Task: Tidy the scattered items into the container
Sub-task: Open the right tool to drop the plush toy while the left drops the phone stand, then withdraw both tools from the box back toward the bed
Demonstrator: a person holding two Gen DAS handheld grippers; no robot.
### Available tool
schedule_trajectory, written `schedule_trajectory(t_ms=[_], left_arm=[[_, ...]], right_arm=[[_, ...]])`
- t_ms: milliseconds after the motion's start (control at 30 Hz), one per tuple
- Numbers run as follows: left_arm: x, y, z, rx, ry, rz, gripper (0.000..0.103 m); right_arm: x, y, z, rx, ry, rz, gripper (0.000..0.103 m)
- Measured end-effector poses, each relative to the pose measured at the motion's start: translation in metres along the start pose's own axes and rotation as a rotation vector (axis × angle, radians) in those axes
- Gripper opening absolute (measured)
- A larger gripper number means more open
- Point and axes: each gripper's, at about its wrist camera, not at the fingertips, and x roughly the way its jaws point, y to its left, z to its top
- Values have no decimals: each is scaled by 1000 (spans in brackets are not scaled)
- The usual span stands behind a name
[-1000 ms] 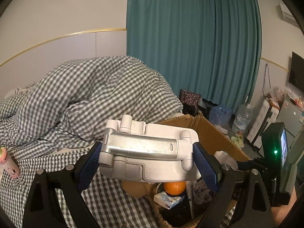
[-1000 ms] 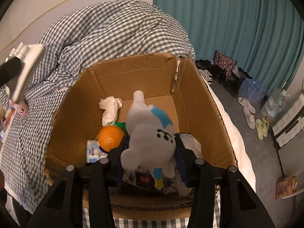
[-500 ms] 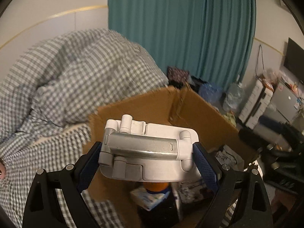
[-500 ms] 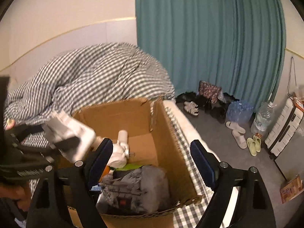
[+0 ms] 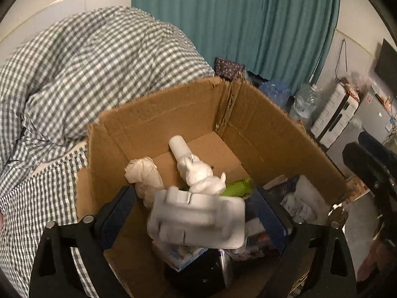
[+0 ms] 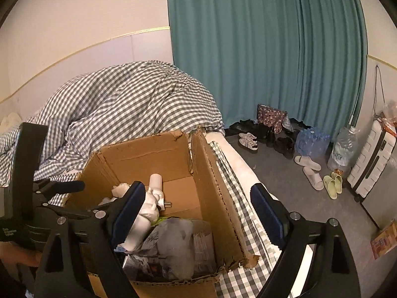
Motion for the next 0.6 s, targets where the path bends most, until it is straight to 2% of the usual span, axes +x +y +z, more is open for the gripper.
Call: schedule_trajectory(t_ms=[267,500,600], left_arm=[[-39,8,3,7,-119,69,103],[-78,38,-6,-49,-176,119,103],[-97,51,-13,-78,-207,145,103]], right_arm=[[-15,20,8,-19,-33,11,87],[-34,49,14,-44,-65,17,102],[-44,60,19,-49,-80,28,103]])
